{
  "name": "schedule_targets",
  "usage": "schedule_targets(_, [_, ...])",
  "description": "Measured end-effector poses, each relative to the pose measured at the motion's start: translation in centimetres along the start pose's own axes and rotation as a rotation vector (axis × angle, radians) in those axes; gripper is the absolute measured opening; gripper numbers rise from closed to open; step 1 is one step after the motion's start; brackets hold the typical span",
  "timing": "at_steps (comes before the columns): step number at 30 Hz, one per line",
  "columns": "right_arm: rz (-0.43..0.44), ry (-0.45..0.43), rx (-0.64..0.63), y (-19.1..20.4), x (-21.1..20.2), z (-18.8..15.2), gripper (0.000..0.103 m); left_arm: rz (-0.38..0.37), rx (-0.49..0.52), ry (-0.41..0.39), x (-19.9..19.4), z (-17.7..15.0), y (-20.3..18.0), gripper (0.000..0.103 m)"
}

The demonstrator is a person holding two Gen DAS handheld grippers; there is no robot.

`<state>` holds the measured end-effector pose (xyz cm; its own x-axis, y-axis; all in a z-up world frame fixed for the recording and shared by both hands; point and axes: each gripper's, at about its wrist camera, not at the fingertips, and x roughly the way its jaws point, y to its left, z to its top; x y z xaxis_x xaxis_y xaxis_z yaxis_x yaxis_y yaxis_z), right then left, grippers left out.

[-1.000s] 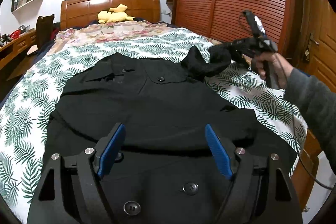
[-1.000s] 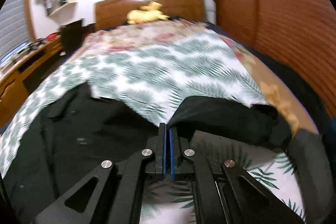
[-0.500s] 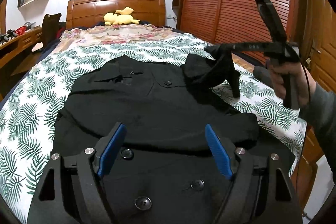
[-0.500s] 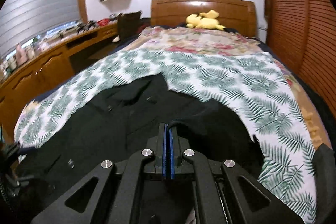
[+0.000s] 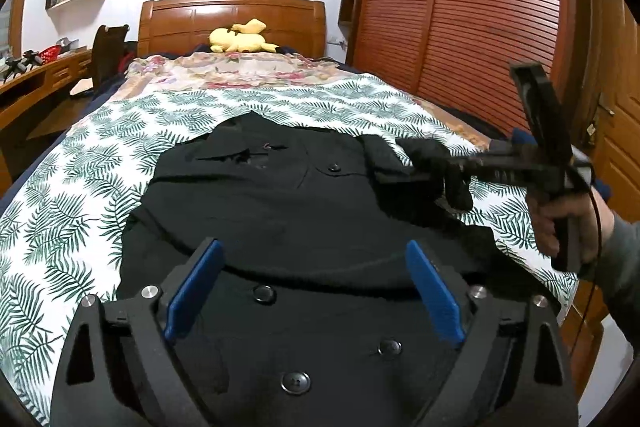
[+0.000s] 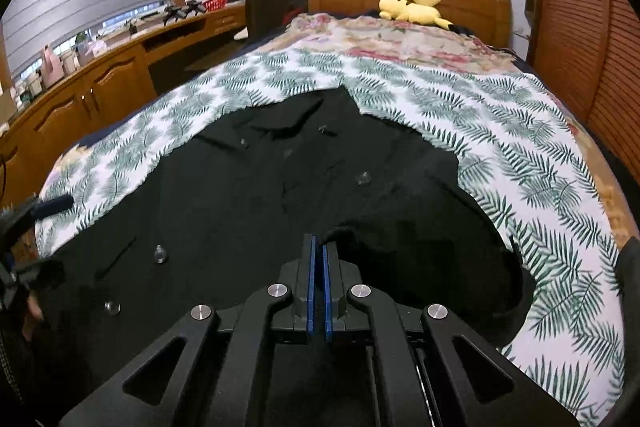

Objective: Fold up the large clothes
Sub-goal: 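Carry the sleeve with the right gripper onto the coat body and open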

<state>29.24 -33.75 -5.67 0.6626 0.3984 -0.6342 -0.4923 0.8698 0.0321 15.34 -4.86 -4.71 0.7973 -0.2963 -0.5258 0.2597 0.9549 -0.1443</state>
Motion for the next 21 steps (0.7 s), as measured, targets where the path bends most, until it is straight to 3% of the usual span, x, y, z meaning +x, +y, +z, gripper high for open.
schedule_targets(8, [-0.009,0.016,-0.013,1.7,-1.2,-0.9,0.006,0.012,0.012,-0.021,-0.8,0.0,0.4,0.093])
schedule_targets(13, [-0.01,-0.013,-0.033,1.8,-3.0,-1.2,0.027,-0.005,0.006,-0.016,-0.8,0.0,0.6,0.093])
schedule_targets(15, [-0.03,-0.035,-0.041,1.2,-3.6,-1.1,0.047,-0.007,0.011,-0.017,-0.8,0.0,0.5,0.093])
schedule_targets(16, [-0.045,-0.042,-0.038,0.7,-3.8,-1.1,0.05,-0.008,0.014,-0.018,-0.9,0.0,0.4,0.093])
schedule_targets(21, [-0.13,-0.029,-0.018,-2.5,-4.4,-0.5,0.052,-0.011,0.025,-0.012,-0.7,-0.1,0.1,0.093])
